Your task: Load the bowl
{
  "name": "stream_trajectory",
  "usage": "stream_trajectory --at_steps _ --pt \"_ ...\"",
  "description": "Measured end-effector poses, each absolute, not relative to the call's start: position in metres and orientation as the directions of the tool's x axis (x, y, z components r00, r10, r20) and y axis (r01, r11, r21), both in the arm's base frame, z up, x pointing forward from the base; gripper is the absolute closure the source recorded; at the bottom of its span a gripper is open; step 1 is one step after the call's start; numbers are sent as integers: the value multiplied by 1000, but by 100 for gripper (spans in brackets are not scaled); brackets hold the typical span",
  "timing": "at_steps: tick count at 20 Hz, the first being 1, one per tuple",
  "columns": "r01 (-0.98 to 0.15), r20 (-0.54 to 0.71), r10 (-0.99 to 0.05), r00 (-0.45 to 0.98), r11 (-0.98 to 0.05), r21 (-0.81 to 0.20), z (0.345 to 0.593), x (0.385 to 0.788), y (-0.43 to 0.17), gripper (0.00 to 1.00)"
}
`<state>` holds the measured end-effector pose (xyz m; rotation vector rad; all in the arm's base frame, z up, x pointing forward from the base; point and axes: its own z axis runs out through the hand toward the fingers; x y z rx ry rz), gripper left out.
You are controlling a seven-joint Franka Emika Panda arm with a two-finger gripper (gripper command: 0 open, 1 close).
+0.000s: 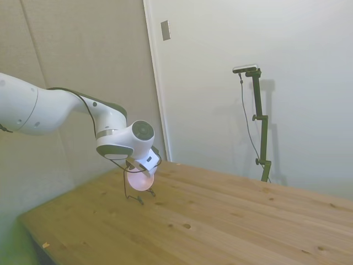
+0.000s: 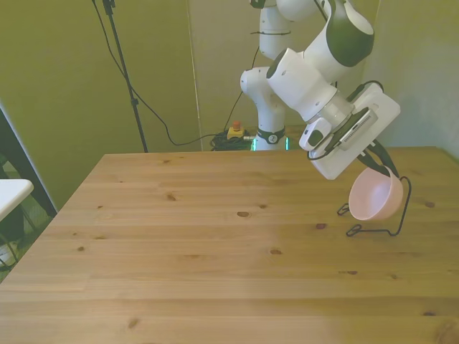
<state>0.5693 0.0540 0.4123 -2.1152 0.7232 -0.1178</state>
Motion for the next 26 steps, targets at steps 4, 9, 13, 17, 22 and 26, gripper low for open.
stream_trajectory --at_steps 4,9,13,17,22,26 --pt "-444 -174 -528 831 -441 -780 409 569 57 100" --pt "-439 -183 -515 837 -436 -786 402 569 58 100" --pt "-440 -184 -513 838 -437 -784 399 569 59 100" --pt "-443 -187 -513 838 -438 -782 396 570 58 100" --pt "-448 -192 -513 837 -441 -777 390 571 58 100" --pt "-452 -194 -515 835 -442 -775 387 571 58 100"
